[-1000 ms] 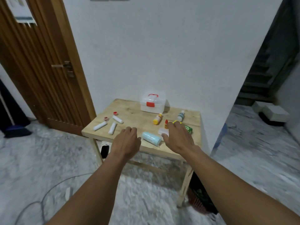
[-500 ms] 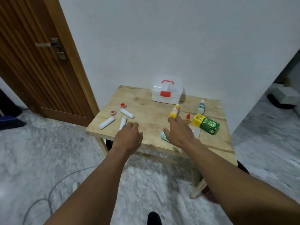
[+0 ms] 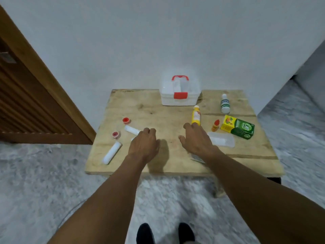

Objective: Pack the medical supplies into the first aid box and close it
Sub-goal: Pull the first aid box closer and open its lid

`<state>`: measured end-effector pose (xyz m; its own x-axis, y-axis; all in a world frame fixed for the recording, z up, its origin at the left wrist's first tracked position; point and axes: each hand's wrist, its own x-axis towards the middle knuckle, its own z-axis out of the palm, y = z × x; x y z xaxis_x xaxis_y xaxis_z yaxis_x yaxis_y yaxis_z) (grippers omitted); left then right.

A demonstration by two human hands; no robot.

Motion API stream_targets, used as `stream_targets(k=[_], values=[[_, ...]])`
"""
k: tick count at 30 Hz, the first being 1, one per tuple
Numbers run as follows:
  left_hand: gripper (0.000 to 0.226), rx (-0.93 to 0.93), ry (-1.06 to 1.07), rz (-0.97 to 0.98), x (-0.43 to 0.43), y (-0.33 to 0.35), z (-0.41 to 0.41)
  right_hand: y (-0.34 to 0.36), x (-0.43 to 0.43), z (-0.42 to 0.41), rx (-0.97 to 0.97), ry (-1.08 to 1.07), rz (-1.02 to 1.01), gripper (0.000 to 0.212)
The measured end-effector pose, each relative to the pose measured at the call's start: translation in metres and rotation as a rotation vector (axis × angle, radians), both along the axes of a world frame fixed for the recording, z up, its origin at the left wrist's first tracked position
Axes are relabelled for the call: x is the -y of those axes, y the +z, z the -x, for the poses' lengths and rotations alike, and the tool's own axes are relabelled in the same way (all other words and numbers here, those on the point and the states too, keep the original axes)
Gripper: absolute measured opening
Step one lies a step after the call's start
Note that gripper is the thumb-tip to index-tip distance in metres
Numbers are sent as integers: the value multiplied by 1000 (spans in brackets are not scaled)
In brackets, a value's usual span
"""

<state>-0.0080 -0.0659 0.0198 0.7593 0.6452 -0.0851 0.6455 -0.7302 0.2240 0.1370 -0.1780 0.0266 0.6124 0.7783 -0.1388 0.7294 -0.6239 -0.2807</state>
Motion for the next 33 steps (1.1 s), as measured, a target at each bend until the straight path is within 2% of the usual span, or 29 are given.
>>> stream_targets(k=[8,12,15,19,22,26,28,31,33], values=[[41,110,-54,43,-89,11,-51,8,-65,-22,-78,-217,-56,44],[44,246,29,155,-124,3,-93,-6,-94,-50,-192,-376,-208,43],[45,358,148,276,-148,-4,-127,-19,-119,-75,-357,-553,-363,42],[49,488,350,549,-176,-13,-167,-44,-148,-106,-657,-785,-549,39],[63,533,423,722,-194,-26,-194,-62,-165,-124,-830,-933,-739,42],[87,576,456,905,-208,-40,-211,-74,-176,-135,-971,-1003,-856,50],[85,620,463,979,-209,-42,-212,-78,-179,-133,-1036,-1032,-922,49],[72,669,468,1066,-210,-39,-212,-77,-182,-130,-1096,-1084,-958,36],[72,665,469,1086,-212,-36,-212,-74,-184,-128,-1126,-1134,-958,44]])
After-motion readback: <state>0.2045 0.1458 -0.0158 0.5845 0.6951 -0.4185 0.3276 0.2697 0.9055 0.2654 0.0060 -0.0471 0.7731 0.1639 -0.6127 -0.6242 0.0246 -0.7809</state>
